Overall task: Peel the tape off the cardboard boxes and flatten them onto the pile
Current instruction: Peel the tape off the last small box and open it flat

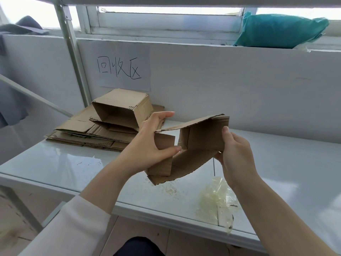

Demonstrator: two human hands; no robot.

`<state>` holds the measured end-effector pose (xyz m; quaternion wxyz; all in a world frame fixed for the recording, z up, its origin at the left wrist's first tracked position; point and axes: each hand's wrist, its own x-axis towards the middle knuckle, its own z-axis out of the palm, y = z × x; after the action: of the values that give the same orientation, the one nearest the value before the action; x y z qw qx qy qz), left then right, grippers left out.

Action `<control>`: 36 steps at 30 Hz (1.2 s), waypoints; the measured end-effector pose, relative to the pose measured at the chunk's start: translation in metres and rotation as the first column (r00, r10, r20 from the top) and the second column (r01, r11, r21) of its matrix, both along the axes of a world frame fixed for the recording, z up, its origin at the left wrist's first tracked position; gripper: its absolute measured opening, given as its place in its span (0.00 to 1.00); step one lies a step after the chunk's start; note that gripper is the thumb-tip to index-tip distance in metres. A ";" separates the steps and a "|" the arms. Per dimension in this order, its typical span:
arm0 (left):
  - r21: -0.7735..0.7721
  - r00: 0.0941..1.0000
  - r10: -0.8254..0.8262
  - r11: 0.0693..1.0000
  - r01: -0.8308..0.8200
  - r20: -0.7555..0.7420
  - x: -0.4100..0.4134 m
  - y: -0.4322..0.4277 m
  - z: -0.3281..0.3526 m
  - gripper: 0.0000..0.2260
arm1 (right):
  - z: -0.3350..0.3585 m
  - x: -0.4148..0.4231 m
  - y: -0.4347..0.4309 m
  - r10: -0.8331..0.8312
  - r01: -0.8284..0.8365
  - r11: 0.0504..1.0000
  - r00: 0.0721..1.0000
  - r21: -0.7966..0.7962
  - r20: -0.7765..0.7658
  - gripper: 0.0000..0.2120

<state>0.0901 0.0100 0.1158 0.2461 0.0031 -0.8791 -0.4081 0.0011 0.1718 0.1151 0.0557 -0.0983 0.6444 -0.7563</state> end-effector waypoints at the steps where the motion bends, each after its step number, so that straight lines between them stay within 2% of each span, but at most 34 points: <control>1: 0.025 1.000 -0.003 1.000 0.003 0.011 0.001 -0.002 0.000 0.31 | 0.000 0.001 -0.001 0.005 -0.005 1.000 1.000 -0.008 -0.003 0.19; 5: 0.069 0.996 -0.032 0.997 0.026 0.085 0.004 -0.005 0.003 0.32 | 0.000 0.006 -0.002 0.008 -0.006 0.995 1.000 -0.097 0.024 0.15; 7: 0.087 0.983 -0.107 0.992 0.095 0.147 0.007 -0.005 0.003 0.33 | -0.001 0.005 -0.004 0.009 0.006 0.985 0.997 -0.174 0.082 0.14; 11: 0.106 0.925 -0.284 0.958 0.265 0.252 0.014 -0.008 0.001 0.31 | 0.000 0.003 -0.010 0.064 0.026 0.918 0.975 -0.395 0.213 0.13; 13: 0.087 0.915 -0.283 0.959 0.269 0.287 0.016 -0.008 -0.007 0.30 | 0.000 0.004 -0.013 0.106 0.043 0.865 0.958 -0.500 0.266 0.12; 15: 0.066 0.949 -0.172 0.985 0.160 0.264 0.018 -0.006 -0.023 0.31 | -0.002 0.004 -0.017 0.138 0.105 0.786 0.931 -0.609 0.339 0.11; 17: 0.071 0.971 0.070 0.994 -0.089 0.226 0.017 -0.007 -0.044 0.44 | -0.006 0.004 -0.019 0.180 0.132 0.717 0.913 -0.684 0.365 0.12; 18: 0.159 0.950 0.188 0.960 -0.231 0.249 0.018 -0.005 -0.050 0.49 | -0.009 0.004 -0.021 0.213 0.123 0.689 0.907 -0.714 0.362 0.13; 19: 0.324 0.925 0.243 0.885 -0.335 0.292 0.019 -0.005 -0.052 0.51 | -0.012 0.005 -0.023 0.248 0.112 0.666 0.900 -0.738 0.360 0.13; 20: 0.536 0.923 0.239 0.758 -0.372 0.303 0.020 -0.008 -0.055 0.50 | -0.016 0.006 -0.025 0.279 0.095 0.655 0.892 -0.749 0.357 0.14; 21: 0.731 0.939 0.219 0.589 -0.344 0.266 0.019 -0.011 -0.058 0.47 | -0.020 0.008 -0.027 0.302 0.073 0.659 0.886 -0.748 0.352 0.14; 22: 0.847 0.949 0.219 0.437 -0.304 0.227 0.020 -0.015 -0.059 0.44 | -0.024 0.010 -0.028 0.319 0.052 0.671 0.880 -0.740 0.351 0.14; 23: 0.890 0.946 0.243 0.350 -0.292 0.215 0.021 -0.021 -0.061 0.41 | -0.027 0.012 -0.029 0.338 0.030 0.682 0.873 -0.730 0.352 0.15; 24: 0.896 0.937 0.276 0.327 -0.301 0.214 0.023 -0.028 -0.061 0.40 | -0.031 0.013 -0.029 0.361 -0.002 0.694 0.866 -0.720 0.345 0.16; 27: 0.853 0.911 0.377 0.408 -0.325 0.166 0.033 -0.050 -0.059 0.38 | -0.038 0.012 -0.024 0.477 -0.169 0.731 0.819 -0.661 0.318 0.26; 29: 0.790 0.913 0.388 0.516 -0.331 0.128 0.042 -0.063 -0.052 0.38 | -0.042 0.009 -0.022 0.494 -0.313 0.828 0.800 -0.465 0.341 0.30; 31: 0.738 0.921 0.378 0.596 -0.318 0.091 0.048 -0.070 -0.047 0.38 | -0.046 0.010 -0.024 0.446 -0.398 0.894 0.836 -0.206 0.320 0.22; 32: 0.739 0.923 0.377 0.598 -0.310 0.083 0.050 -0.072 -0.046 0.37 | -0.048 0.011 -0.027 0.413 -0.394 0.911 0.862 -0.122 0.294 0.18; 34: 0.774 0.932 0.341 0.555 -0.306 0.124 0.053 -0.073 -0.045 0.35 | -0.052 0.013 -0.034 0.363 -0.353 0.932 0.899 -0.084 0.244 0.15; 36: 0.746 0.940 0.272 0.578 -0.332 0.207 0.055 -0.073 -0.047 0.26 | -0.054 0.015 -0.043 0.335 -0.314 0.941 0.914 -0.124 0.229 0.13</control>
<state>0.1447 -0.0632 0.0691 0.2556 0.2715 -0.6142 -0.6955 0.0158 0.1289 0.0613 0.2560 -0.1115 0.5744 -0.7695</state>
